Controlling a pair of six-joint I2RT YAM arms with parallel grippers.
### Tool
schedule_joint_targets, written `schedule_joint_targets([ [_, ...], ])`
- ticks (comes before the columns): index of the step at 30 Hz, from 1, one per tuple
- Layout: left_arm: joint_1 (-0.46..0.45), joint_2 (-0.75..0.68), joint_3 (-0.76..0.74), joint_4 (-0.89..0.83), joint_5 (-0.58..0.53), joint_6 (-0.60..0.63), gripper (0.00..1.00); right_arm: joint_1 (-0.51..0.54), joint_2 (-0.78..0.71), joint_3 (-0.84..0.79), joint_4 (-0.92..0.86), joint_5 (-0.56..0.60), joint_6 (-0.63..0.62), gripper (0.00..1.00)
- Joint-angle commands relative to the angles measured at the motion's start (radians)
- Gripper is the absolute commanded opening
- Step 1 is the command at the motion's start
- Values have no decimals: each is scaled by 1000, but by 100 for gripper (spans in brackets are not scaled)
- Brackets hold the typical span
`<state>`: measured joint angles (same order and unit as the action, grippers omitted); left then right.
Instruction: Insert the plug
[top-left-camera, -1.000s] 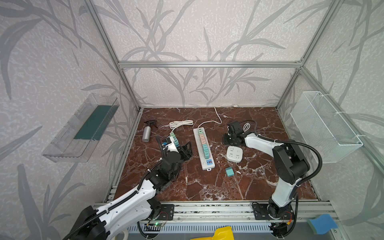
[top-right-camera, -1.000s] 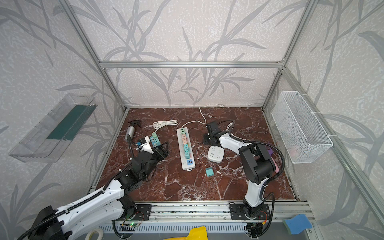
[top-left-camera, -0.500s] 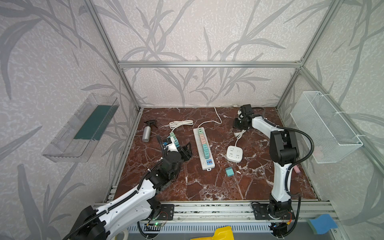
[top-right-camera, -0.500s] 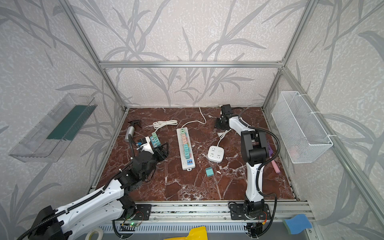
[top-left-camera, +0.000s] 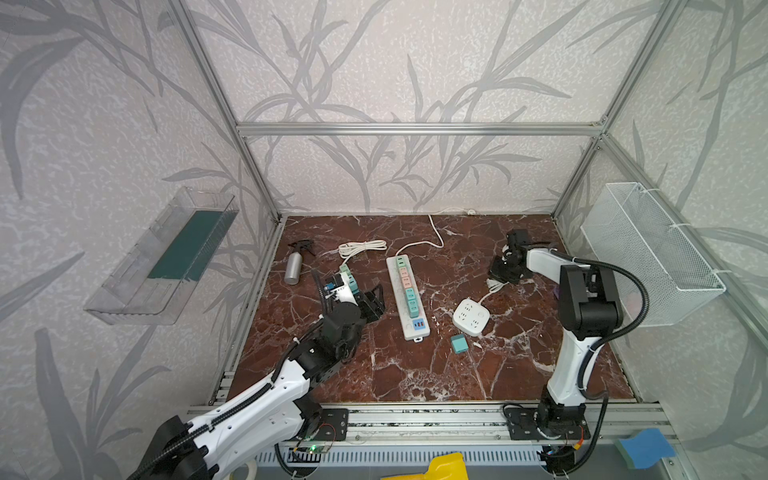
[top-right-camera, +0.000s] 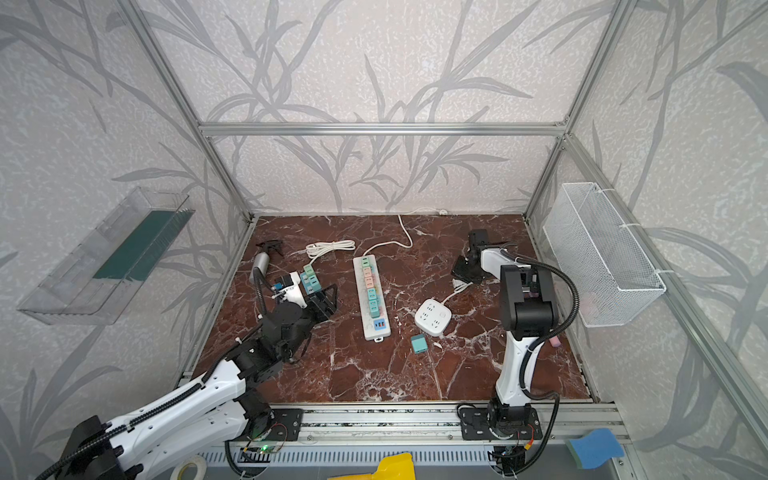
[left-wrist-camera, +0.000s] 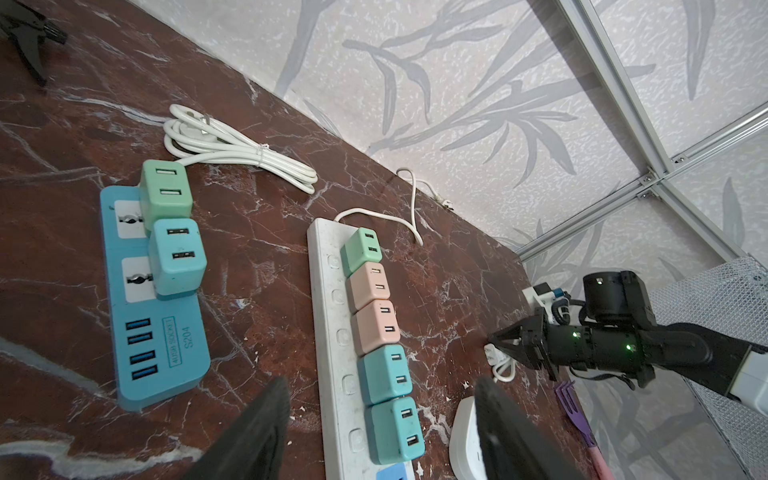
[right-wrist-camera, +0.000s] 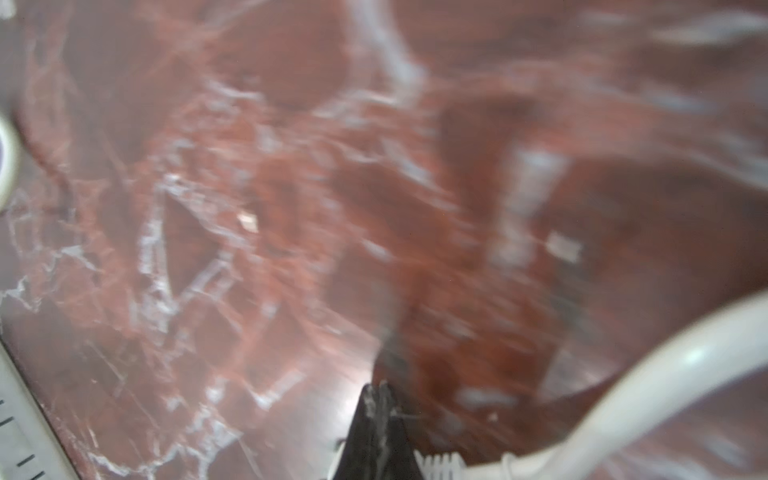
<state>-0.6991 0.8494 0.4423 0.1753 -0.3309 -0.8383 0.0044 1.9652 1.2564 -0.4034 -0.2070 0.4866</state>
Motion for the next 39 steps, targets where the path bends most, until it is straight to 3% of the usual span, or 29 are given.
schedule_joint_targets([
  [1, 5, 20, 35, -5, 33, -9, 70, -35, -76, -89, 11, 19, 13, 0],
  [6, 0, 106, 115, -96, 141, 23, 67, -37, -214, -153, 7, 60, -10, 0],
  [10, -24, 201, 206, -208, 220, 42, 67, 18, -372, -189, -42, 114, -36, 26],
  [12, -57, 228, 213, -217, 210, 36, 67, 84, -476, -250, -57, 153, -39, 34],
  [14, -97, 239, 212, -213, 175, 54, 67, 162, -570, -329, -59, 185, -31, 35],
  [17, -148, 244, 213, -218, 131, 106, 67, 293, -707, -475, -35, 145, -24, 42],
  [22, -160, 248, 210, -221, 106, 130, 67, 569, -855, -580, -84, 149, -55, 66],
  [26, -159, 235, 202, -194, 91, 149, 68, 677, -848, -578, -133, 170, -114, 72],
  [35, -155, 219, 216, -210, 64, 168, 70, 752, -611, -486, -145, 137, -184, 70],
  [39, -154, 195, 197, -210, 52, 165, 71, 777, -539, -464, -122, 127, -192, 57],
])
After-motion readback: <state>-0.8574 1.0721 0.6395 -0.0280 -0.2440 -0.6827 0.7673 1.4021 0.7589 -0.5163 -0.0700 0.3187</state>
